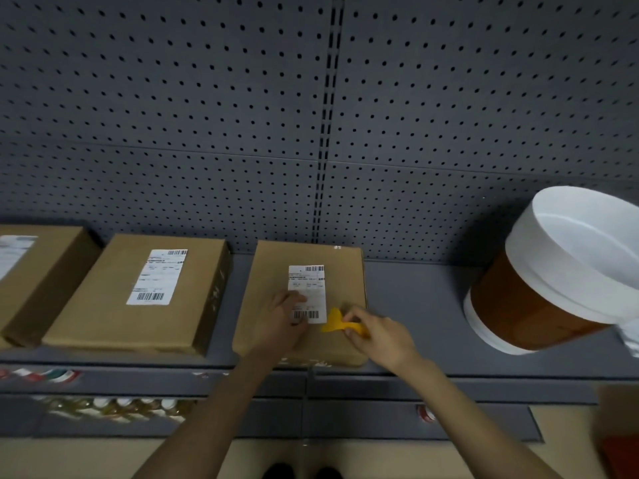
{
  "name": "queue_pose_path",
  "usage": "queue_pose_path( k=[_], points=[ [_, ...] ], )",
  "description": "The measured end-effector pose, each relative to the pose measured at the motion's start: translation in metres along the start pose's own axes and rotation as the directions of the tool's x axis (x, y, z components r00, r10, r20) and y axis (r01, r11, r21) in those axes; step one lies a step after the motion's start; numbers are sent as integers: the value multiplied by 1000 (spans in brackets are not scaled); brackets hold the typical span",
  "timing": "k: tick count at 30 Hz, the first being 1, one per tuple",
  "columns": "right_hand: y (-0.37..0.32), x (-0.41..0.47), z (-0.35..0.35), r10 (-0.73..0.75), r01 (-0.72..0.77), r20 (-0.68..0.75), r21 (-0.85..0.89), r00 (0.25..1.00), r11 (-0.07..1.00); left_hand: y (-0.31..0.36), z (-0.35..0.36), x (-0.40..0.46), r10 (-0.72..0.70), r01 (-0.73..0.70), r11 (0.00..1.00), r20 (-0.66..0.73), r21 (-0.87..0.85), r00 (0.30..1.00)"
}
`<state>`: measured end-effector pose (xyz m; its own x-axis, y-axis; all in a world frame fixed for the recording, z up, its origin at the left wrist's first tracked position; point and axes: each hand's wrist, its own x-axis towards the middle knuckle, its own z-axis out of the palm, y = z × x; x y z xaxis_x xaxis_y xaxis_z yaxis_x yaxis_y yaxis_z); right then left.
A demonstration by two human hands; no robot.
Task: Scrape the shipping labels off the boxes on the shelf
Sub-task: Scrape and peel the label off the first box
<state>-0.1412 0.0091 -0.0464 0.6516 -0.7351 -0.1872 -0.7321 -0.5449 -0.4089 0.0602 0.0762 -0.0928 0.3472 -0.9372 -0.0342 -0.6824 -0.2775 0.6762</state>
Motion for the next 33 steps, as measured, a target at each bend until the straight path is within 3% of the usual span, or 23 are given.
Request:
queue_pose_path(
  k=[15, 24, 33],
  points=[
    [-2, 9, 1, -43, 42, -47, -31, 998, 999, 3, -4, -2, -6, 6, 1000, 27, -1, 1000],
    [-6, 17, -11, -36, 36, 23, 25, 999, 999, 12, -11, -4, 123, -142, 957, 90, 251, 988],
    [-6, 12, -12, -44, 44, 33, 13, 998, 999, 25, 1, -2, 138, -130, 959, -14, 253, 990]
  ],
)
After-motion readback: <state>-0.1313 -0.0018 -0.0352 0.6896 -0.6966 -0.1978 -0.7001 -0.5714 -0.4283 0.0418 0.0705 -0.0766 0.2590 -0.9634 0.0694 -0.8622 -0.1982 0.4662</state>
